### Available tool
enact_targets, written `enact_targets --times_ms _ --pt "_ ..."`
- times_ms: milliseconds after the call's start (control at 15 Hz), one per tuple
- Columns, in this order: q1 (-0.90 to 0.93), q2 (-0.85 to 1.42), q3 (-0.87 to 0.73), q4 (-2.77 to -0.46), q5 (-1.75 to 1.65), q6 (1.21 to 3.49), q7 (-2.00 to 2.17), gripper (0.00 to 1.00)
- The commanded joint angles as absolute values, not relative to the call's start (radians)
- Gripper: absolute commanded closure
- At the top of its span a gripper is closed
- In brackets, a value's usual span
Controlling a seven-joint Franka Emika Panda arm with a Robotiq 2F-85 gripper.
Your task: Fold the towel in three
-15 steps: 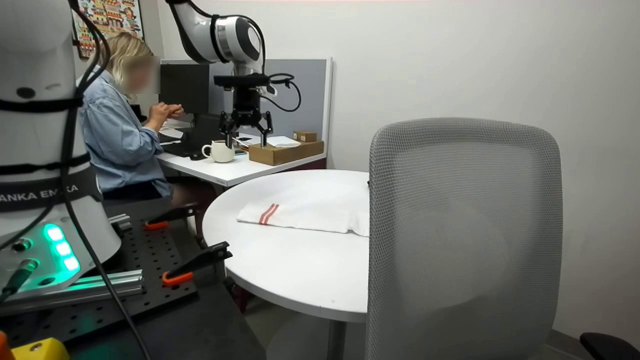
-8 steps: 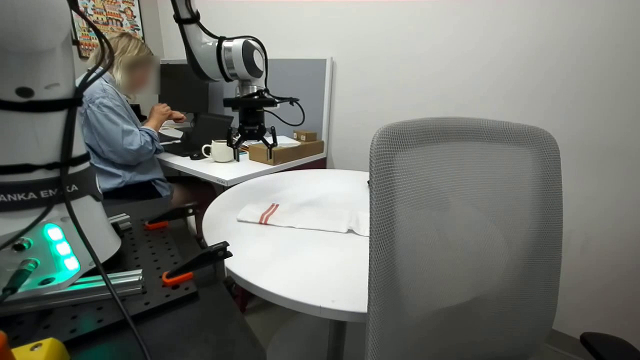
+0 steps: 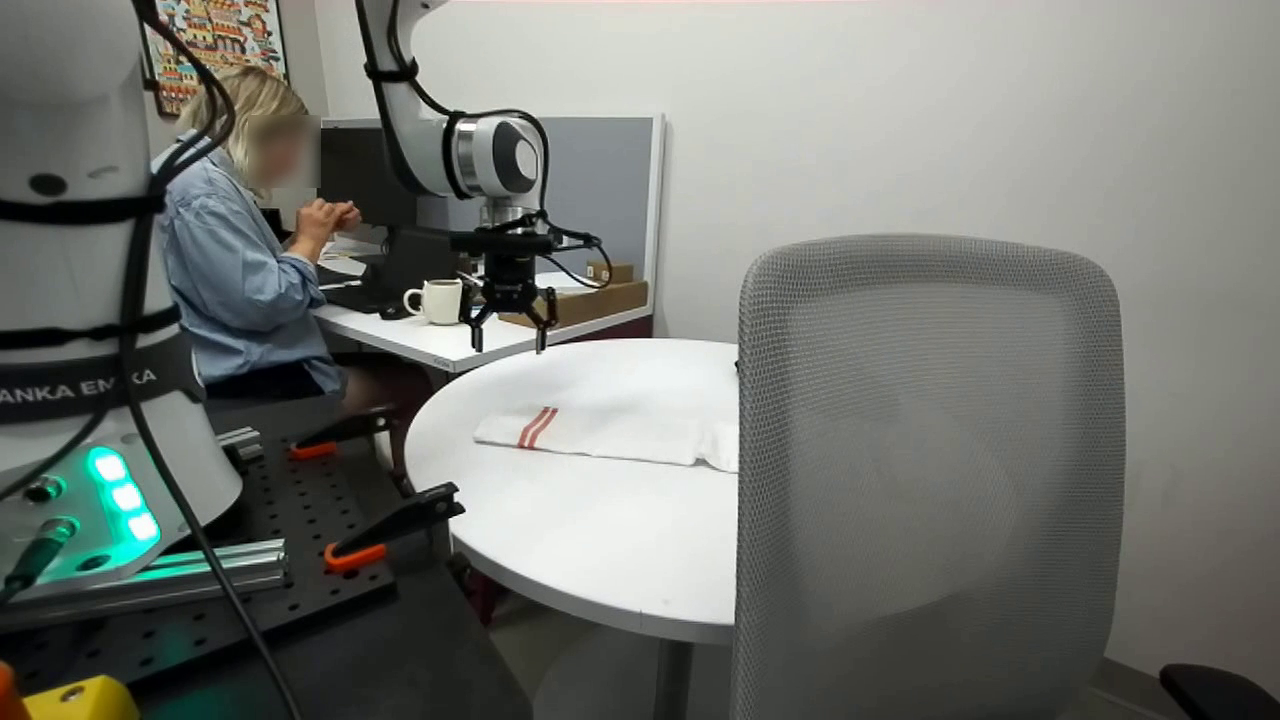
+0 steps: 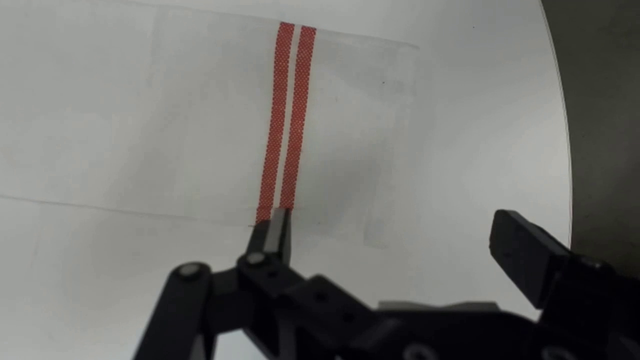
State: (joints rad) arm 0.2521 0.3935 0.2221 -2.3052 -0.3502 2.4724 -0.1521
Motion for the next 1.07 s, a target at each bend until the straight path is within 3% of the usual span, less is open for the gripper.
enact_targets --times_ms 0,600,1000 --pt "0.298 0.453 0.207 -2.284 -0.372 2.51 -0.105 0.0" --pt "0.478 0.528 0.068 -2.221 -0.617 2.483 0.174 0.0" --pt "0.484 0.593 0.08 -2.215 -0.621 2.489 0.259 0.0"
